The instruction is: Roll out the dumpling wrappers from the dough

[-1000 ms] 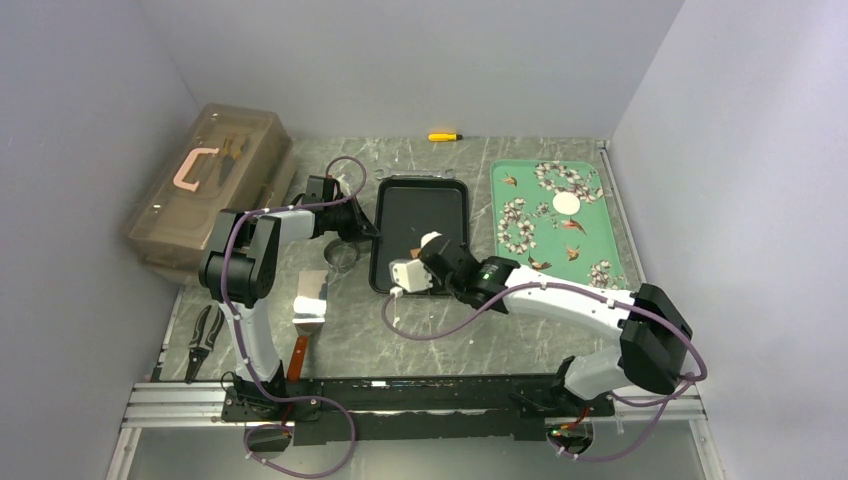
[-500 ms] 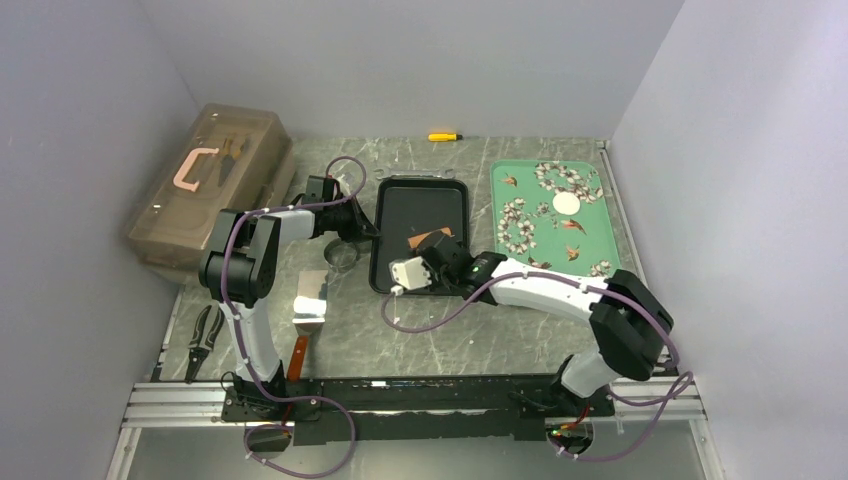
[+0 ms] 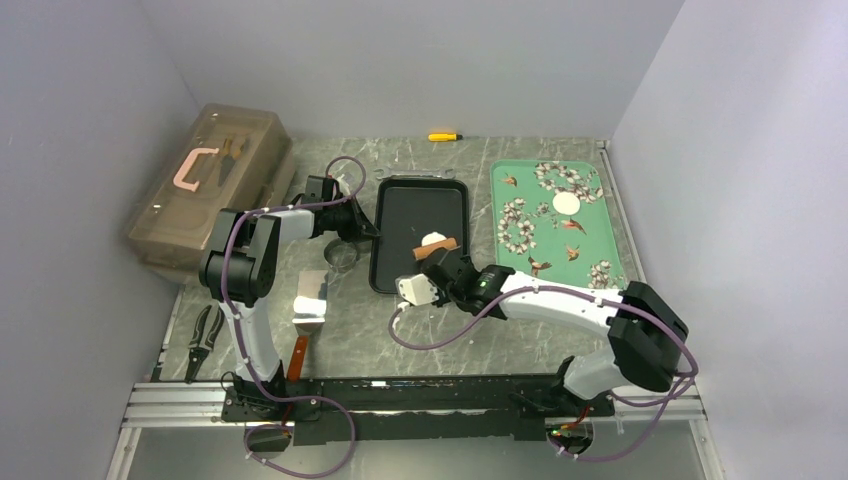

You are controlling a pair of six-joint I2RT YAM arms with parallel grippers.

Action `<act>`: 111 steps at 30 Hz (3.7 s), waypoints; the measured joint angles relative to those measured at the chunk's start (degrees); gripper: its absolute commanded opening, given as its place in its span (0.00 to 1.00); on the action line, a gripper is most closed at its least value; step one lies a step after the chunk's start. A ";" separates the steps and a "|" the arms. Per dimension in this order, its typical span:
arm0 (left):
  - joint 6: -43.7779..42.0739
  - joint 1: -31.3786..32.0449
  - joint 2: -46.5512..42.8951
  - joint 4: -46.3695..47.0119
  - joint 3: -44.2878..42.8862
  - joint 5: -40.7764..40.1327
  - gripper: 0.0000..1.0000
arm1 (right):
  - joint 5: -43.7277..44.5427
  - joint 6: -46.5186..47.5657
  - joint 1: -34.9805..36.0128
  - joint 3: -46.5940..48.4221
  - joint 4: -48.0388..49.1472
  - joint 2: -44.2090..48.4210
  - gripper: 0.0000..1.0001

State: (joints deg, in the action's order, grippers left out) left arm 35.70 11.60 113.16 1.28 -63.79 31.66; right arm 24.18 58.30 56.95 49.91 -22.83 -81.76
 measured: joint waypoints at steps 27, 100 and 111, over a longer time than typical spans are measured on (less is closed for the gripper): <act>0.09 -0.15 0.20 -0.07 -0.15 0.48 0.00 | 1.68 -0.28 -0.24 1.07 2.01 -4.02 0.00; 0.09 -0.68 0.35 -0.17 -0.22 1.14 0.00 | -0.28 -1.99 1.68 2.95 -5.25 -3.48 0.00; 0.07 -0.68 0.35 -0.17 -0.22 1.11 0.00 | 1.79 -0.85 4.31 4.72 -9.51 2.29 0.00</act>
State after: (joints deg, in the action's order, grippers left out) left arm 35.77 10.92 113.51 1.10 -64.01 32.77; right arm 25.98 57.45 61.25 54.63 -32.34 -79.46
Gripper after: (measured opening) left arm 0.036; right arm 0.370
